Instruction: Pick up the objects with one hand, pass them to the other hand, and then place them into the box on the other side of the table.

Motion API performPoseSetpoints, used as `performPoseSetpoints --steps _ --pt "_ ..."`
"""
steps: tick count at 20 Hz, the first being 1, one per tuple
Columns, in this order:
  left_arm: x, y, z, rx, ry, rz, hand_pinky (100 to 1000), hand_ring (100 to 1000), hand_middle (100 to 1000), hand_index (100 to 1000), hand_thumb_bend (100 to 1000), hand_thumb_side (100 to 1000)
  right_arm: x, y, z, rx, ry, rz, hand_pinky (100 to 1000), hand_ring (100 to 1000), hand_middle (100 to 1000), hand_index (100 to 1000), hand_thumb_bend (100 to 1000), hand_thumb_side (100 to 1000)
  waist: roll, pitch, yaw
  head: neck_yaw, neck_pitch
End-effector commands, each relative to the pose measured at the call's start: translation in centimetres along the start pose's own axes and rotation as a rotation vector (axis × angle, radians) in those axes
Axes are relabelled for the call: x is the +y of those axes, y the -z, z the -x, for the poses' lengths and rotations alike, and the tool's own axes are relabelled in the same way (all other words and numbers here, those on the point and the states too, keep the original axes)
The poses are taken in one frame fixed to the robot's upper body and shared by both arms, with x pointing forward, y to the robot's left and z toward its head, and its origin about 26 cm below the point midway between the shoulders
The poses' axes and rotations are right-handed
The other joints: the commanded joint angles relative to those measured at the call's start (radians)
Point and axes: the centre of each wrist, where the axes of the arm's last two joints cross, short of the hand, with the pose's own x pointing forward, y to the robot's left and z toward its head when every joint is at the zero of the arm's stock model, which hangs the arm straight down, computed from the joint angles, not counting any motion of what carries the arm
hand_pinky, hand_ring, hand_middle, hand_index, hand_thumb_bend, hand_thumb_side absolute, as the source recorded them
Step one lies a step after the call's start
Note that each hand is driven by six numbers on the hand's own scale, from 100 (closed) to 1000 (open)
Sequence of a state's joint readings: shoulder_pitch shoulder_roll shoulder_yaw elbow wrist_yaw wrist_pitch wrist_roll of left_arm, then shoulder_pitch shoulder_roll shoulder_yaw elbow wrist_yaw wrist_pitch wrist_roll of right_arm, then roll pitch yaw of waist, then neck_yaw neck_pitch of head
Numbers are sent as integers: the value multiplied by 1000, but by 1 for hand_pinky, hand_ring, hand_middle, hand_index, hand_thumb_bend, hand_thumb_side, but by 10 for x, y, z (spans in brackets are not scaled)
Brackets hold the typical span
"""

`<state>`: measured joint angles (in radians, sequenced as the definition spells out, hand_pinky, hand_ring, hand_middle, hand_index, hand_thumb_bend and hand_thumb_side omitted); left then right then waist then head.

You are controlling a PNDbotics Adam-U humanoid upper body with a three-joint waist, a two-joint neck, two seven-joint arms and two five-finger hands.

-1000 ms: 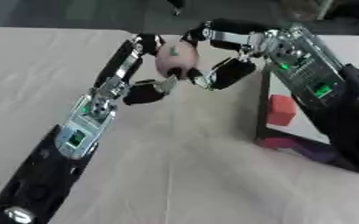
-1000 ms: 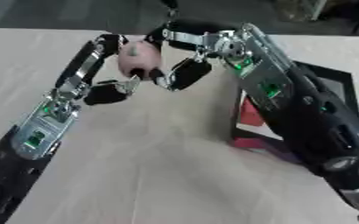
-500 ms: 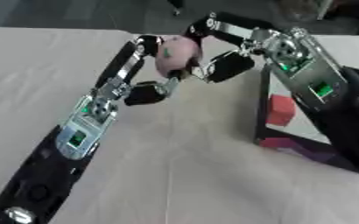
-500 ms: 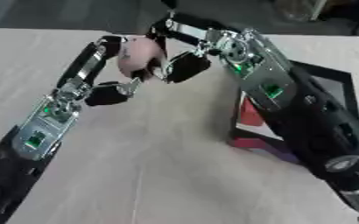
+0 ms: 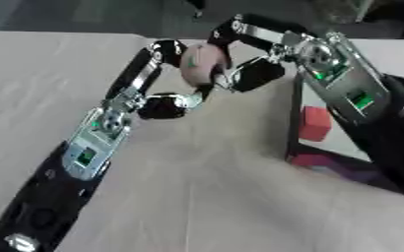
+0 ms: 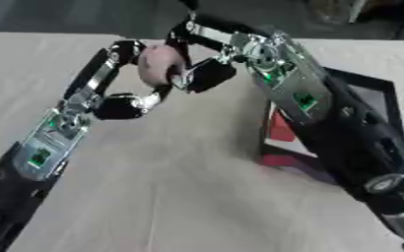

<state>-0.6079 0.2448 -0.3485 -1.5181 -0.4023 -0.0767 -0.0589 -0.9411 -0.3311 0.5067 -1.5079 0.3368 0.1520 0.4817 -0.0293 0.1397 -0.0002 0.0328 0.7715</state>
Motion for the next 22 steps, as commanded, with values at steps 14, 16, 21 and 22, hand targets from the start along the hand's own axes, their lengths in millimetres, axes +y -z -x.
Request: performPoseSetpoints --steps 14,16,21,22 --pt "7 -5 9 142 49 -118 737 666 635 836 798 475 -29 -26 4 55 -43 107 899 788 347 623 100 199 -8 -29 -22 10 -2" --pt "9 -7 11 155 53 -123 736 664 634 834 792 478 -33 -34 8 71 -41 124 900 789 347 624 100 198 -9 -32 -27 10 -2" --pt "12 -13 17 178 58 -149 732 661 626 821 762 488 -43 -61 21 134 1 184 907 795 351 637 100 198 -8 -34 -35 2 -2" --pt "13 -14 17 181 59 -152 731 660 625 819 760 488 -46 -67 24 147 6 199 907 795 351 637 100 198 -8 -35 -36 -2 -2"
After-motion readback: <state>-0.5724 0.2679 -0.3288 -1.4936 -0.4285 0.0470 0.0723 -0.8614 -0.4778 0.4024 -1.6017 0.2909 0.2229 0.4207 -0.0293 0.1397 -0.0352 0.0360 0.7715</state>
